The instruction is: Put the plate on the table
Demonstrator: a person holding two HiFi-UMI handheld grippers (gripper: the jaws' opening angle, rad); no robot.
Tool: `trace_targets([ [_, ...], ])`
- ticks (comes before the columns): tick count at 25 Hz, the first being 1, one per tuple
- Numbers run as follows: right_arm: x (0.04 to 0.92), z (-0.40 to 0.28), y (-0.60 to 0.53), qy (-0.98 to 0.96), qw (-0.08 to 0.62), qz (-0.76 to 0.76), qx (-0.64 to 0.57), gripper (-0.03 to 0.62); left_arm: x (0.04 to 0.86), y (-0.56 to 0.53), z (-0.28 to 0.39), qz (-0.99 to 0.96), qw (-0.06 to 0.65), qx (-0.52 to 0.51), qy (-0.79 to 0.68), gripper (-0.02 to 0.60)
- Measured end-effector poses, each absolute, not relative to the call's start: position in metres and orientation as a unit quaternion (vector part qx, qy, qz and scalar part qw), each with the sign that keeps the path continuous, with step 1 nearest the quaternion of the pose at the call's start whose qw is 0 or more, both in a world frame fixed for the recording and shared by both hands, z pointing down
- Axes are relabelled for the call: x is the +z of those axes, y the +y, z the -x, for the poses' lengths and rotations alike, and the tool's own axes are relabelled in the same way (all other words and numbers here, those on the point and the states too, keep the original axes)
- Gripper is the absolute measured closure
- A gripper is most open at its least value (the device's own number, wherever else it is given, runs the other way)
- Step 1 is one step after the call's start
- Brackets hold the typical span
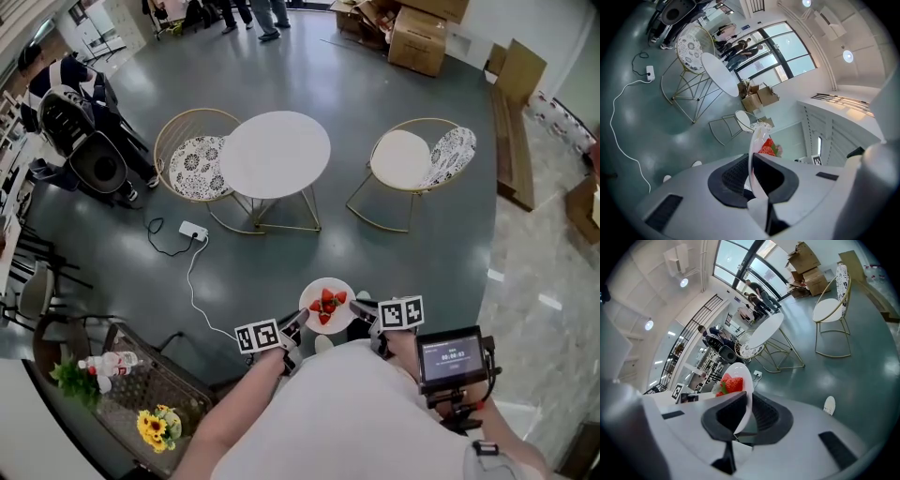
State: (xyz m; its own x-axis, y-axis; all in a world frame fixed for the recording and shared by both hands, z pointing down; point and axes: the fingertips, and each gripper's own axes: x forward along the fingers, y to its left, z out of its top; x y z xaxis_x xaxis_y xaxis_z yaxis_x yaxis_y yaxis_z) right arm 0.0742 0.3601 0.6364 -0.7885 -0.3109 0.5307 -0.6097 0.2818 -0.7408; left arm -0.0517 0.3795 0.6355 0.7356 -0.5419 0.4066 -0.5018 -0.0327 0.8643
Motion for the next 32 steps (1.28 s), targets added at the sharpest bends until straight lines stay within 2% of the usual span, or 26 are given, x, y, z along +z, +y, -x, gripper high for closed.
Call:
trace_targets([
  [32, 0.640, -0.145, 0.174, -0.792, 0.154, -0.241, 0.539, 0.571, 0.634, 0.201, -0.021, -0.697, 0.594, 0.002, -0.402, 0.563],
])
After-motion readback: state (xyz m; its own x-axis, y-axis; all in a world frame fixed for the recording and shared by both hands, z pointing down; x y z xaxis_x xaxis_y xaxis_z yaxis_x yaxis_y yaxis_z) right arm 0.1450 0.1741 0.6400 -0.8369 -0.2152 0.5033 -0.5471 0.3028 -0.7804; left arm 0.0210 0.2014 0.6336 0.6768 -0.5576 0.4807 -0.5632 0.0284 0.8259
